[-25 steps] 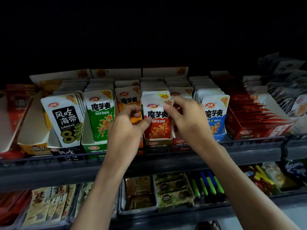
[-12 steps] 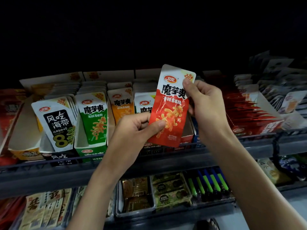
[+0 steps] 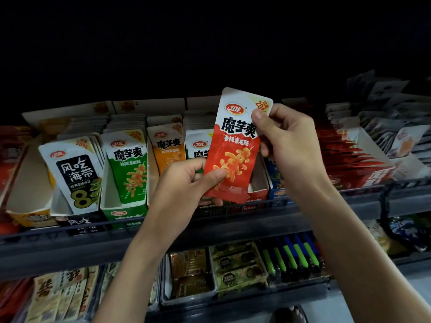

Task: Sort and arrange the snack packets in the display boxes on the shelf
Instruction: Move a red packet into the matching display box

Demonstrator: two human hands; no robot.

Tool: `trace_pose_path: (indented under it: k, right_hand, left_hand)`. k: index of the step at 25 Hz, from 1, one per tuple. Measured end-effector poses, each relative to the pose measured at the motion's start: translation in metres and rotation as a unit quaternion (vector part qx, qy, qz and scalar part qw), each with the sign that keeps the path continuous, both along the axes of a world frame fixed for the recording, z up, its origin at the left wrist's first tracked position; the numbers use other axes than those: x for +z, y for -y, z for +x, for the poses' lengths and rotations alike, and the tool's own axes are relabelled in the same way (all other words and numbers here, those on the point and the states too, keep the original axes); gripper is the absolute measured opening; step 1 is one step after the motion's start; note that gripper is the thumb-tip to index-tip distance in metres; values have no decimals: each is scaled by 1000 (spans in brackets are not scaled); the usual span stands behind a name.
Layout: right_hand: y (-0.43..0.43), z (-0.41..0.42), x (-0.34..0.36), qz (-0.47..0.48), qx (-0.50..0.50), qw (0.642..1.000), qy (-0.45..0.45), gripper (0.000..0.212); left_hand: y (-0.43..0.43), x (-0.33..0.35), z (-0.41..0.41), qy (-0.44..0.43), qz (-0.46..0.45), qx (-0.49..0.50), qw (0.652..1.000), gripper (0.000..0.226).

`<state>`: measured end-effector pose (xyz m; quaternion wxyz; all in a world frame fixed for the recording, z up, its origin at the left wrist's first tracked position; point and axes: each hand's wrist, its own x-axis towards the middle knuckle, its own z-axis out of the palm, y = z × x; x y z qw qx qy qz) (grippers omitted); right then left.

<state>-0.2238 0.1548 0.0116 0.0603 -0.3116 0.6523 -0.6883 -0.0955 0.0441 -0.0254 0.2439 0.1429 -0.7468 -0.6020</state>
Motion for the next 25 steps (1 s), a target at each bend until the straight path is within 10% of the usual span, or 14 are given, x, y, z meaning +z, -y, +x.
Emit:
trace_pose_path:
  k: [25]
  right_hand:
    - [-2, -20, -14, 192, -154, 934, -257, 7]
  left_hand:
    - [8, -23, -11, 136, -317, 211, 915, 8]
